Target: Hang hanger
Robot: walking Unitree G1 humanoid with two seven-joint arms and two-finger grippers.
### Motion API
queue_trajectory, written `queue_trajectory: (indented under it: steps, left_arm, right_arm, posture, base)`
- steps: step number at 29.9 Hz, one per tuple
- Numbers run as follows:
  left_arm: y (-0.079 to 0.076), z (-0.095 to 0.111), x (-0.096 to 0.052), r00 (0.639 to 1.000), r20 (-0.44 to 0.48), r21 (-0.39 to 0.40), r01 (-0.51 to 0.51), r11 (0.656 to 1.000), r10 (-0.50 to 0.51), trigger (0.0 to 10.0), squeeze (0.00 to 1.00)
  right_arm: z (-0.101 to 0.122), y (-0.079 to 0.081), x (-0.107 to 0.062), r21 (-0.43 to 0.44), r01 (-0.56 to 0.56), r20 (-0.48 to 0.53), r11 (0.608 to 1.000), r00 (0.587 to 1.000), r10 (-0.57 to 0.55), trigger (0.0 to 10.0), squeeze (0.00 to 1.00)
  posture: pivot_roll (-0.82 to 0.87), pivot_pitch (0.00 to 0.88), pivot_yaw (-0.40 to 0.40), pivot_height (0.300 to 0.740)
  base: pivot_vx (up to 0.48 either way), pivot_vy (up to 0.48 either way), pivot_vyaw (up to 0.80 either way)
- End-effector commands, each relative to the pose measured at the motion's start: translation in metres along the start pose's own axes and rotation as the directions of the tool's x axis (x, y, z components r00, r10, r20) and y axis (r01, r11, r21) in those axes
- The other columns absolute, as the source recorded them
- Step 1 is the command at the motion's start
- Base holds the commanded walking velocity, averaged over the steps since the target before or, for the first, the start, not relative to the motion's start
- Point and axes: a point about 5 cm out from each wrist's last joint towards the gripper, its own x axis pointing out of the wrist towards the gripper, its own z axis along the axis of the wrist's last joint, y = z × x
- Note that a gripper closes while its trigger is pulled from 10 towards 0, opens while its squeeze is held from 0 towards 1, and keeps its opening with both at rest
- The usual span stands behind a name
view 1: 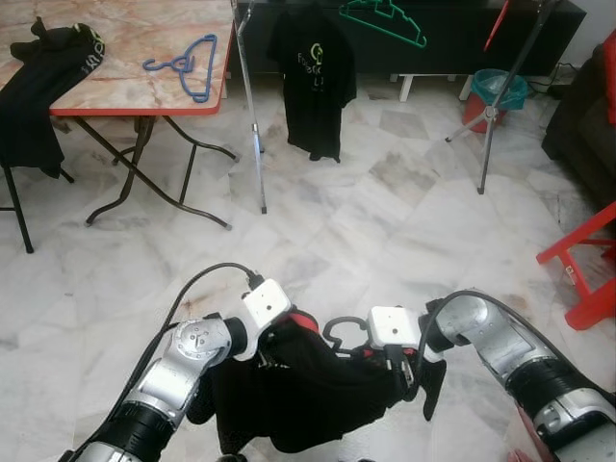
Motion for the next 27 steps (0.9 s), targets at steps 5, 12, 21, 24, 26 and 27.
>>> queue_trajectory:
  steps: [5, 12, 21, 24, 26, 27]
  left_arm:
    - [0.004, 0.001, -0.004, 1.000, 0.016, -0.002, 0.000, 1.000, 0.000, 10.0, 1.00]
    - [0.004, 0.003, -0.010, 0.998, 0.021, 0.004, 0.056, 0.998, -0.056, 10.0, 1.00]
    - [0.009, 0.003, -0.020, 0.993, 0.012, 0.010, 0.115, 0.993, -0.115, 10.0, 1.00]
    - [0.014, 0.004, -0.022, 0.995, 0.024, 0.009, 0.097, 0.995, -0.097, 10.0, 1.00]
    - [0.016, 0.005, -0.023, 0.996, 0.025, 0.009, 0.083, 0.997, -0.083, 10.0, 1.00]
    - [0.021, 0.005, -0.023, 0.998, 0.025, 0.006, 0.054, 0.999, -0.054, 10.0, 1.00]
  right_arm:
    - [0.003, 0.001, 0.002, -0.012, -0.002, 0.018, 1.000, 1.000, 0.002, 0.0, 0.00]
    - [0.001, 0.002, 0.002, -0.008, -0.007, 0.012, 1.000, 1.000, 0.007, 0.0, 0.00]
    - [-0.002, 0.004, 0.002, 0.000, -0.012, 0.007, 1.000, 1.000, 0.012, 0.0, 0.00]
    - [-0.002, 0.004, 0.002, 0.001, -0.012, 0.008, 1.000, 1.000, 0.012, 0.0, 0.00]
    - [-0.002, 0.004, 0.002, 0.001, -0.014, 0.007, 1.000, 1.000, 0.014, 0.0, 0.00]
    - [-0.002, 0.004, 0.002, 0.001, -0.016, 0.006, 1.000, 1.000, 0.016, 0.0, 0.00]
  posture:
    - [0.05, 0.139, -0.040, 0.740]
    - [0.05, 0.138, -0.038, 0.740]
    - [0.05, 0.139, -0.037, 0.740]
    - [0.05, 0.139, -0.038, 0.740]
    - [0.05, 0.139, -0.038, 0.740]
    - [0.05, 0.139, -0.038, 0.740]
  base:
    - [0.000, 0.000, 0.00]
    - [0.000, 0.000, 0.00]
    - [0.000, 0.000, 0.00]
    - [0.000, 0.000, 0.00]
    - [0.000, 0.000, 0.00]
    - [0.000, 0.000, 0.00]
